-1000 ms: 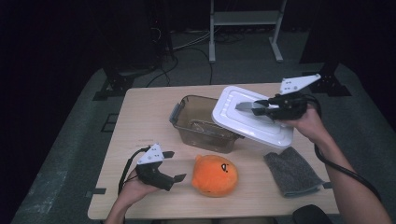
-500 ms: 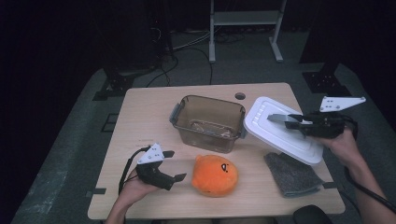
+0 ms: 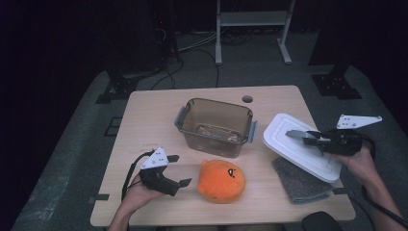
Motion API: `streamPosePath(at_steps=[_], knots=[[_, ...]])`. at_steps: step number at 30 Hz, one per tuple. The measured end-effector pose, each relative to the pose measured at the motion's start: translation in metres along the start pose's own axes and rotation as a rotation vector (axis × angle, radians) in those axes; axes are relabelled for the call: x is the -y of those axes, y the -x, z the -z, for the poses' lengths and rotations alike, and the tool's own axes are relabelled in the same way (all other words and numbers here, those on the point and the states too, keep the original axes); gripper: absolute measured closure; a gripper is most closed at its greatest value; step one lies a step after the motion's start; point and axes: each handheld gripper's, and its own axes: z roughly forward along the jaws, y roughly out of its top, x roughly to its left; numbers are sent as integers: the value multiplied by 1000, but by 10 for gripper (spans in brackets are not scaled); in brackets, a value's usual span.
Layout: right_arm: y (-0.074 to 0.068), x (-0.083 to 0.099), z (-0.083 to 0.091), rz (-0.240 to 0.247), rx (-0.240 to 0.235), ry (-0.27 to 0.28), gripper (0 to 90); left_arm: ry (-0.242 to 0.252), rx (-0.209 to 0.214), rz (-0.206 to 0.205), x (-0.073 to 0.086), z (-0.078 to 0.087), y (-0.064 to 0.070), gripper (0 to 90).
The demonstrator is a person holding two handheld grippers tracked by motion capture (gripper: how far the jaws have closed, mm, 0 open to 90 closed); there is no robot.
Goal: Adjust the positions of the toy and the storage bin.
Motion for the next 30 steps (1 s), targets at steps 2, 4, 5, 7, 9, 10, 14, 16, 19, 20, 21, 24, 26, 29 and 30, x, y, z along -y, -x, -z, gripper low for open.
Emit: streamPosePath(at_steps=[2,4,5,7,9,10,14,16,19,20,21,24,26,29,30], knots=[[1,6,-3,-9,2,-6,655,3,-1,1,0,0,0,81],[1,12,-7,-24,-2,-7,655,4,-2,1,0,0,0,81],[1,15,-10,-26,-2,-11,655,3,-1,0,0,0,0,81],[1,21,-17,-32,-3,-24,654,5,0,1,0,0,0,81],[1,27,-24,-41,-7,-40,655,4,0,0,0,1,0,81],[0,30,-27,-48,-11,-47,654,8,0,3,0,1,0,81],[-2,40,-38,-62,-28,-69,654,10,-3,4,0,3,-1,81],[-2,44,-41,-71,-36,-70,654,13,-3,6,0,3,-1,80],[-3,49,-45,-79,-40,-68,654,11,-3,4,0,3,-1,81],[-4,50,-46,-81,-40,-67,654,10,-4,3,0,3,-1,81],[-5,50,-46,-78,-39,-70,654,9,-5,2,0,3,-1,81],[-7,52,-48,-80,-42,-68,653,14,-8,4,0,4,-1,81],[-7,53,-49,-80,-42,-66,652,14,-8,4,0,5,-2,81],[-7,53,-49,-82,-43,-67,650,15,-12,10,1,5,-3,81],[-7,53,-49,-83,-44,-69,649,14,-12,9,1,5,-4,81]])
